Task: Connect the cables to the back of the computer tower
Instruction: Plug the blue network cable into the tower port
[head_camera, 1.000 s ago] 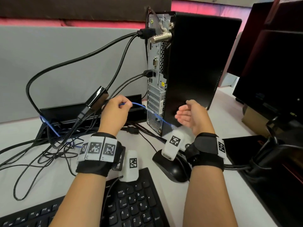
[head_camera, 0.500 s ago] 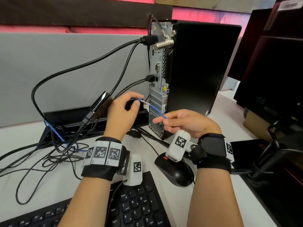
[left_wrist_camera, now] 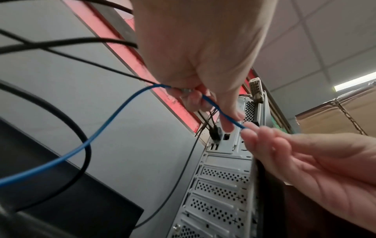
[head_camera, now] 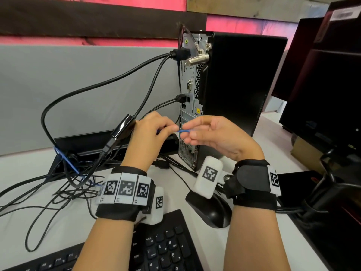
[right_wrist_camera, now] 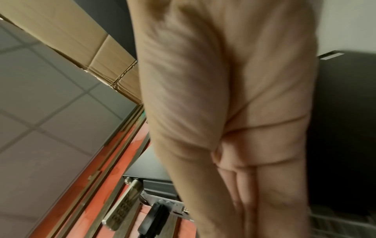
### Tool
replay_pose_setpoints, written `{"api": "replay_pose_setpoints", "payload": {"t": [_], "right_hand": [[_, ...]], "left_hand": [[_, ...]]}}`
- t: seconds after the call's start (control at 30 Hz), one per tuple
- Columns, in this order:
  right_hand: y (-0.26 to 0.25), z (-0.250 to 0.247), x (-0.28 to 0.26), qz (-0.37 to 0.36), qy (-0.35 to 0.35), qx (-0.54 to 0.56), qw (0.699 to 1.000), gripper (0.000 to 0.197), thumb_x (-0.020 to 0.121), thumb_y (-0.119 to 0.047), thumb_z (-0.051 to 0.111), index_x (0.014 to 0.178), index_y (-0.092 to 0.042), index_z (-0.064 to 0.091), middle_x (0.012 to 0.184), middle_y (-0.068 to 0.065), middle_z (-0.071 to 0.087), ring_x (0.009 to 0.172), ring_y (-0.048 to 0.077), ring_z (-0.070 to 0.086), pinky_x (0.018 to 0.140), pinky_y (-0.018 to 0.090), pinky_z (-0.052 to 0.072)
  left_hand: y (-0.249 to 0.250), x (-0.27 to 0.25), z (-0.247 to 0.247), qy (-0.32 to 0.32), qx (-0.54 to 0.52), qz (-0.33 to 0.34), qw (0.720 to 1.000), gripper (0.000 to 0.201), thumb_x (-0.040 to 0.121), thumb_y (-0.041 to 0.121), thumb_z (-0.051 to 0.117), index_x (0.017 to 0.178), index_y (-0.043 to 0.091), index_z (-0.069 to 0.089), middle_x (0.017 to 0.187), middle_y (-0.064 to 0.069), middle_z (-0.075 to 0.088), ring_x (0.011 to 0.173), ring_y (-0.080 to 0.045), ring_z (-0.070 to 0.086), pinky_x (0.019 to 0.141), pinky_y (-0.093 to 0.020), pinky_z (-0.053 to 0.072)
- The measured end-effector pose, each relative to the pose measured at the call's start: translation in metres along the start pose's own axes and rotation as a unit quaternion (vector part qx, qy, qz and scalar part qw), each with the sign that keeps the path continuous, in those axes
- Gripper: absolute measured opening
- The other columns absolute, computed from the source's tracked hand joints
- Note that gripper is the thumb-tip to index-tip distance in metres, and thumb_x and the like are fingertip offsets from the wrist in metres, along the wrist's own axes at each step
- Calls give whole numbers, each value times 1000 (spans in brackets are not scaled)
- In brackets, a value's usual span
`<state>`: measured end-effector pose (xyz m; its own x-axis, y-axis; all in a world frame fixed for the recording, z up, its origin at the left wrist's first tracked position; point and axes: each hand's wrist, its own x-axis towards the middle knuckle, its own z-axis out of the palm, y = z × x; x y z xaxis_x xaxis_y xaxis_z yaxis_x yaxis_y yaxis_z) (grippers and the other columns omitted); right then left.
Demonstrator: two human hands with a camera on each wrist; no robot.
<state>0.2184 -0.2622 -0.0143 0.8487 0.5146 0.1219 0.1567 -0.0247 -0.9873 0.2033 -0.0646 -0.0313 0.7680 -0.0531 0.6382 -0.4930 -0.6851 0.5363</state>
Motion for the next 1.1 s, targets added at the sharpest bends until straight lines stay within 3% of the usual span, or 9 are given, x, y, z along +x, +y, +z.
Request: {"api": "replay_pose_setpoints", "payload": {"t": [0.13, 0.23, 0.37, 0.47, 0.6, 0.67, 0.8, 0.93, 1.1], "right_hand": [[-5, 5, 0, -43, 24, 21, 999, 29, 90, 2, 58, 116, -9, 62, 104, 15, 74, 101, 22, 71, 86, 23, 56], [-8, 8, 1, -60, 48, 7, 997, 27, 89, 0, 60, 115, -8, 64, 102, 14, 74, 100, 19, 72, 84, 21, 56], [-11, 12, 2, -69, 78, -8, 994, 21, 88, -6, 64, 107, -11, 69, 91, 9, 77, 83, 15, 75, 73, 16, 58], [-12, 14, 2, -90, 102, -24, 990, 18, 89, -7, 63, 105, -12, 71, 79, 6, 76, 68, 12, 73, 64, 16, 57], [-5, 1, 3, -190, 271, 99, 939, 10, 91, -11, 62, 92, -8, 71, 68, 5, 68, 53, 10, 61, 51, 15, 47], [7, -8, 9, -207, 395, 149, 882, 11, 92, -10, 61, 98, -10, 69, 76, 4, 67, 61, 8, 61, 55, 17, 48], [49, -10, 27, -149, 556, 97, 812, 36, 92, -12, 58, 127, -21, 57, 123, -1, 56, 109, 5, 55, 97, 23, 45], [70, -13, 31, -115, 552, 109, 818, 48, 95, -17, 55, 141, -25, 44, 148, -3, 32, 129, 4, 35, 103, 20, 30], [85, -26, 29, -117, 526, 121, 834, 50, 95, -16, 55, 141, -31, 43, 153, -6, 30, 132, -1, 29, 107, 22, 28]], "left_hand": [[2, 0, 5, 55, -2, -15, 998, 13, 89, 21, 62, 87, 17, 74, 75, 11, 42, 68, 5, 45, 65, 0, 33], [4, 0, 4, 46, -20, 1, 999, 13, 90, 20, 59, 89, 16, 71, 86, 7, 52, 74, 8, 48, 68, 1, 34], [15, -1, 2, 19, -52, 23, 998, 3, 87, 25, 64, 89, 26, 65, 85, 11, 65, 77, 0, 57, 67, -9, 44], [17, -1, 5, 49, -48, 7, 998, 5, 87, 21, 64, 87, 19, 68, 76, 20, 61, 75, 3, 58, 69, -7, 44], [16, -1, 5, 105, -12, -63, 992, 10, 90, 25, 58, 87, 22, 67, 71, 13, 63, 74, -9, 62, 70, -29, 53], [18, -1, 5, 125, 15, -97, 987, 12, 92, 28, 56, 88, 24, 67, 72, 5, 66, 72, -16, 61, 66, -33, 52], [28, 9, 11, 119, 84, -111, 983, 18, 94, 32, 51, 91, 22, 66, 75, 0, 69, 73, -22, 62, 60, -31, 47], [38, 26, 14, 93, 158, -105, 977, 25, 96, 34, 47, 98, 19, 67, 82, -4, 70, 79, -26, 64, 60, -32, 42], [43, 36, 12, 66, 214, -103, 969, 28, 97, 34, 44, 104, 16, 66, 90, -8, 71, 87, -29, 65, 62, -31, 38]]}}
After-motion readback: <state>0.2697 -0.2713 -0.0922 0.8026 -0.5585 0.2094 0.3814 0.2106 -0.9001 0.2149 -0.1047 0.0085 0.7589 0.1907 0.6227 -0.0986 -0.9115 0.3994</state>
